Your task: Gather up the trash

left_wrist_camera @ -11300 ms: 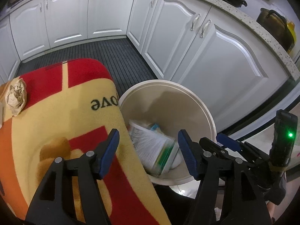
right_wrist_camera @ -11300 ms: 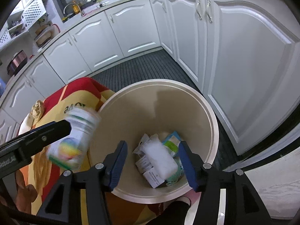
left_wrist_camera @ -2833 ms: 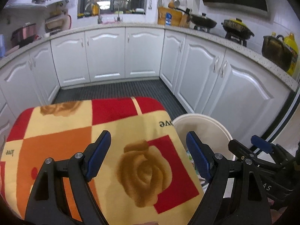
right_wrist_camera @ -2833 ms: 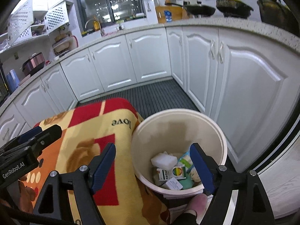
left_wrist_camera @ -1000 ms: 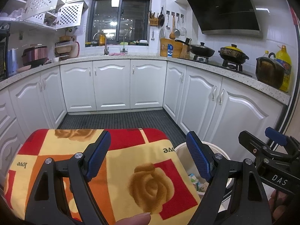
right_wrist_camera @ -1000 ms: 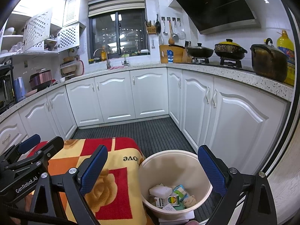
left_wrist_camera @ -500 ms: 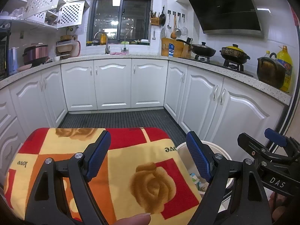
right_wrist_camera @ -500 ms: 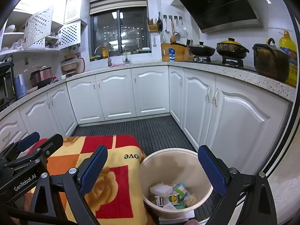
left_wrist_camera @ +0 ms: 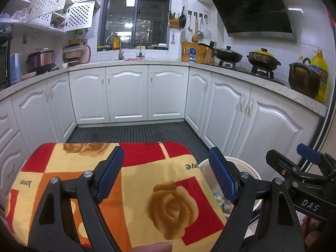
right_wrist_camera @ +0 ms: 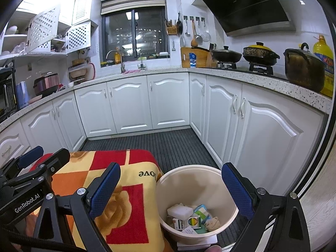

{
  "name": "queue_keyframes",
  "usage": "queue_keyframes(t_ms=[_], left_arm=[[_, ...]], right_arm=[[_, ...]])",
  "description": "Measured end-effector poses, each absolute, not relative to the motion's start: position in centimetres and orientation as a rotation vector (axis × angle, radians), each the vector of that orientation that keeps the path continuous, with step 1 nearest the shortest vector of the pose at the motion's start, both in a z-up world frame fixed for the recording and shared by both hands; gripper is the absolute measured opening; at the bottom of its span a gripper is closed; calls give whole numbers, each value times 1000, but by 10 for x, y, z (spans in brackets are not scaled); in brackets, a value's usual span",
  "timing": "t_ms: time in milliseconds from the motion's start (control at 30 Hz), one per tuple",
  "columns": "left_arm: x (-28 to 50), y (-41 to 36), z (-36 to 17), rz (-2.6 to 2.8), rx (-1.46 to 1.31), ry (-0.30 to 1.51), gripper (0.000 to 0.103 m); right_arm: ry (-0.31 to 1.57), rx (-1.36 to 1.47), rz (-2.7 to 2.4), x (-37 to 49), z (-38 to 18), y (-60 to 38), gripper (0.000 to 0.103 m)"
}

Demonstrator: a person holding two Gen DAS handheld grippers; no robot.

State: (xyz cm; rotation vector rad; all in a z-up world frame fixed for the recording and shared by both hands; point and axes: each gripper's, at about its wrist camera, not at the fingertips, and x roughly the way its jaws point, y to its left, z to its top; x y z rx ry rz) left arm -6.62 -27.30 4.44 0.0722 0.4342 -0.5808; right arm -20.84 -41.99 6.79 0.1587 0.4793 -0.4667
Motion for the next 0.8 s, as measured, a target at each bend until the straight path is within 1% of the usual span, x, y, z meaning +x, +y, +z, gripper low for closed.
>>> queue_keyframes(t_ms=[800], left_arm=[[-63,-269,33,-587,76,451,82]], right_arm=[[507,154,-464,-204,62,-423,96]])
